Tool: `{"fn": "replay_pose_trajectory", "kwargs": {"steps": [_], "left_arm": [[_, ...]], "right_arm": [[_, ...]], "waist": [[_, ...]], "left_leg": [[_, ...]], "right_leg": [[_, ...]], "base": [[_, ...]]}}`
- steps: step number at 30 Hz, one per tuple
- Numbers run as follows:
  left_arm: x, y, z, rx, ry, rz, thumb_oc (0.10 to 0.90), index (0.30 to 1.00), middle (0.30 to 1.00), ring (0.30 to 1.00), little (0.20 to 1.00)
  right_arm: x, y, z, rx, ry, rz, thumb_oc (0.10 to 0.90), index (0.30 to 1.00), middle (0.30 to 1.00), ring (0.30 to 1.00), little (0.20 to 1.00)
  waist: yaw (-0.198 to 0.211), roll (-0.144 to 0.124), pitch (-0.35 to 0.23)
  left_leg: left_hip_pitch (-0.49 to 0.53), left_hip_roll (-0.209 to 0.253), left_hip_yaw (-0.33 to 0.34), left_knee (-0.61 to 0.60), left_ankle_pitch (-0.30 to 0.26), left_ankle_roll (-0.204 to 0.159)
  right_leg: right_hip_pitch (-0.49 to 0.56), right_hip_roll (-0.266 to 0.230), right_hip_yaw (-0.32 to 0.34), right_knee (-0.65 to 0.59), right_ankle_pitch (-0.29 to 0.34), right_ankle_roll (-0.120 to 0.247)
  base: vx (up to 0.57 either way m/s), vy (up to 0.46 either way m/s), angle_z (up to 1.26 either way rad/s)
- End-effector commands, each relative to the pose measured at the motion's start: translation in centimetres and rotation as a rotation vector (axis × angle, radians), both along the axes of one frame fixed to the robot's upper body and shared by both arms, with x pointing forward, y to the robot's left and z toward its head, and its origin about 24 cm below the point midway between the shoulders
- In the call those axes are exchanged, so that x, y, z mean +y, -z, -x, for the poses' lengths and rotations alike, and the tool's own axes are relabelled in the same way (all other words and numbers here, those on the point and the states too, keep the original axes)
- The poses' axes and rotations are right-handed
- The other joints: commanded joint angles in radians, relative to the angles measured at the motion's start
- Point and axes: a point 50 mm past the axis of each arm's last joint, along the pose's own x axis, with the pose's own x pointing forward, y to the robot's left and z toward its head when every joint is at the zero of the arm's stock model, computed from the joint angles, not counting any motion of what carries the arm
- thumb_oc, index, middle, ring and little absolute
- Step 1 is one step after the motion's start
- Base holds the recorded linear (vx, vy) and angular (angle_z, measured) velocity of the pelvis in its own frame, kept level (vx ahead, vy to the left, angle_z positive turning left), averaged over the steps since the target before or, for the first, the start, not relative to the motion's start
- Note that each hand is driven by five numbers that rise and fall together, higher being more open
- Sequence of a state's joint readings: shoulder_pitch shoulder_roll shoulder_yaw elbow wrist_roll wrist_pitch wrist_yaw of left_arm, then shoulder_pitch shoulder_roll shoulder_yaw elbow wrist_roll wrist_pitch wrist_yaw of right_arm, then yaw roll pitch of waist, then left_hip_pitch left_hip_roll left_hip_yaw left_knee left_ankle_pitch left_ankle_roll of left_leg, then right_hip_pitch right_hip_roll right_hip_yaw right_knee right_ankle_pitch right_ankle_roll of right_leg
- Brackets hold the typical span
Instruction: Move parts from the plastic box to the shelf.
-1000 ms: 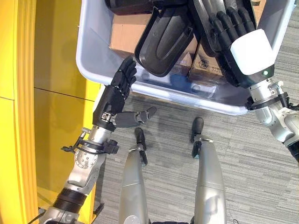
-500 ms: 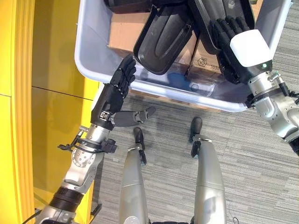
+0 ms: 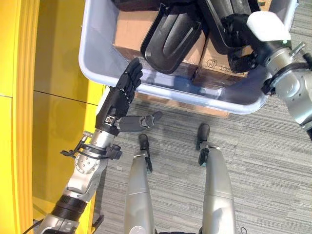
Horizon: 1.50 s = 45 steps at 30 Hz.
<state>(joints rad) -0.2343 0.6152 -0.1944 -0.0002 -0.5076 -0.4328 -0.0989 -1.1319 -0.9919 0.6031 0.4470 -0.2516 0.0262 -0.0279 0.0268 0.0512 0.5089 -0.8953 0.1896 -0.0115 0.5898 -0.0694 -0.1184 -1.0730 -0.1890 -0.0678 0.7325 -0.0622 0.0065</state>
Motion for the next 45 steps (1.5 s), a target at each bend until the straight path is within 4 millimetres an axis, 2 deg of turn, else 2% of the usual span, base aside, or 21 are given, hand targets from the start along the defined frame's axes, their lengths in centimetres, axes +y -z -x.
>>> {"fn": "replay_pose_trajectory", "kwargs": {"steps": [1, 12, 15, 16, 22, 26, 34, 36, 37, 43, 45], "left_arm": [[0.4, -2.1, 1.3, -0.106, 0.045, -0.002, 0.900, 1.000, 1.000, 1.000, 1.000], [0.5, -1.8, 1.8, -0.123, 0.027, 0.033, 0.900, 1.000, 1.000, 1.000, 1.000], [0.7, -2.0, 1.5, -0.131, 0.028, 0.069, 0.900, 1.000, 1.000, 1.000, 1.000], [0.3, -1.9, 1.6, -0.137, 0.032, 0.073, 0.900, 1.000, 1.000, 1.000, 1.000], [-0.1, -1.4, 1.9, -0.152, 0.023, 0.105, 0.900, 1.000, 1.000, 1.000, 1.000], [-0.3, -1.4, 1.9, -0.163, 0.011, 0.124, 0.900, 1.000, 1.000, 1.000, 1.000], [0.0, -1.4, 2.4, -0.175, -0.043, 0.158, 0.900, 1.000, 1.000, 1.000, 1.000], [0.1, -1.5, 2.6, -0.181, -0.051, 0.161, 0.900, 1.000, 1.000, 1.000, 1.000], [0.1, -1.8, 2.6, -0.192, -0.056, 0.162, 0.900, 1.000, 1.000, 1.000, 1.000], [0.4, -1.9, 2.6, -0.190, -0.071, 0.164, 0.900, 1.000, 1.000, 1.000, 1.000], [0.4, -1.8, 2.7, -0.187, -0.071, 0.153, 0.900, 1.000, 1.000, 1.000, 1.000]], "right_arm": [[-5.4, 8.4, -1.1, 0.444, 0.275, -0.014, 0.400, 0.300, 0.300, 0.300, 0.300], [-4.7, 7.8, -0.8, 0.222, 0.180, 0.003, 0.400, 0.300, 0.300, 0.300, 0.300], [-2.8, 7.2, -0.8, 0.119, 0.117, 0.056, 0.400, 0.300, 0.300, 0.300, 0.300], [-1.6, 7.4, -0.4, 0.042, 0.080, 0.089, 0.400, 0.300, 0.300, 0.300, 0.300], [1.0, 8.7, 0.8, -0.164, -0.030, 0.088, 0.400, 0.300, 0.300, 0.300, 0.300], [2.2, 9.7, 2.0, -0.297, -0.114, -0.016, 0.400, 0.300, 0.300, 0.300, 0.300], [4.8, 9.7, 5.9, -0.520, -0.278, -0.132, 0.400, 0.300, 0.300, 0.300, 0.300], [5.0, 9.5, 6.7, -0.571, -0.311, -0.150, 0.400, 0.300, 0.300, 0.300, 0.300], [5.2, 9.1, 7.1, -0.602, -0.327, -0.149, 0.400, 0.300, 0.300, 0.300, 0.300], [6.4, 7.8, 9.3, -0.701, -0.433, -0.162, 0.400, 0.300, 0.300, 0.300, 0.300], [6.6, 7.1, 10.1, -0.745, -0.462, -0.154, 0.400, 0.300, 0.300, 0.300, 0.300]], "waist": [[0.028, -0.002, 0.011], [0.025, 0.006, 0.011], [0.014, 0.004, 0.011], [0.009, 0.008, 0.011], [-0.009, 0.016, 0.011], [-0.028, 0.022, 0.011], [-0.074, 0.012, 0.011], [-0.083, 0.010, 0.011], [-0.085, 0.011, 0.011], [-0.103, 0.004, 0.011], [-0.105, -0.002, 0.011]], "left_leg": [[-0.055, -0.038, -0.012, -0.006, -0.038, 0.081], [-0.040, -0.039, -0.008, -0.011, -0.041, 0.082], [-0.032, -0.039, 0.000, -0.013, -0.044, 0.084], [-0.030, -0.042, 0.002, -0.017, -0.043, 0.084], [-0.012, -0.044, 0.013, -0.033, -0.043, 0.085], [0.016, -0.042, 0.026, -0.055, -0.037, 0.081], [0.130, -0.029, 0.054, -0.108, -0.036, 0.072], [0.162, -0.025, 0.061, -0.122, -0.035, 0.070], [0.156, -0.019, 0.072, -0.134, -0.011, 0.076], [0.280, -0.005, 0.092, -0.170, -0.018, 0.071], [0.351, -0.002, 0.100, -0.185, -0.025, 0.071]], "right_leg": [[0.063, 0.025, -0.042, 0.149, -0.245, -0.046], [0.079, 0.027, -0.039, 0.138, -0.244, -0.044], [0.084, 0.031, -0.032, 0.131, -0.241, -0.038], [0.085, 0.037, -0.027, 0.125, -0.241, -0.038], [0.099, 0.046, -0.016, 0.106, -0.238, -0.035], [0.117, 0.055, -0.001, 0.086, -0.234, -0.033], [0.209, 0.067, 0.019, 0.031, -0.229, -0.031], [0.235, 0.068, 0.024, 0.022, -0.229, -0.032], [0.224, 0.068, 0.019, 0.012, -0.206, -0.038], [0.334, 0.066, 0.028, -0.021, -0.207, -0.034], [0.402, 0.062, 0.026, -0.034, -0.214, -0.035]], "base": [[0.01, -0.013, 0.05], [0.00, 0.005, 0.03], [0.00, 0.013, 0.01], [-0.02, 0.037, 0.02], [-0.02, 0.053, -0.04], [-0.04, 0.070, -0.06], [-0.03, 0.071, -0.07], [-0.04, 0.060, -0.09], [-0.06, 0.048, -0.06], [0.00, 0.053, -0.06], [0.03, 0.040, -0.12]]}}
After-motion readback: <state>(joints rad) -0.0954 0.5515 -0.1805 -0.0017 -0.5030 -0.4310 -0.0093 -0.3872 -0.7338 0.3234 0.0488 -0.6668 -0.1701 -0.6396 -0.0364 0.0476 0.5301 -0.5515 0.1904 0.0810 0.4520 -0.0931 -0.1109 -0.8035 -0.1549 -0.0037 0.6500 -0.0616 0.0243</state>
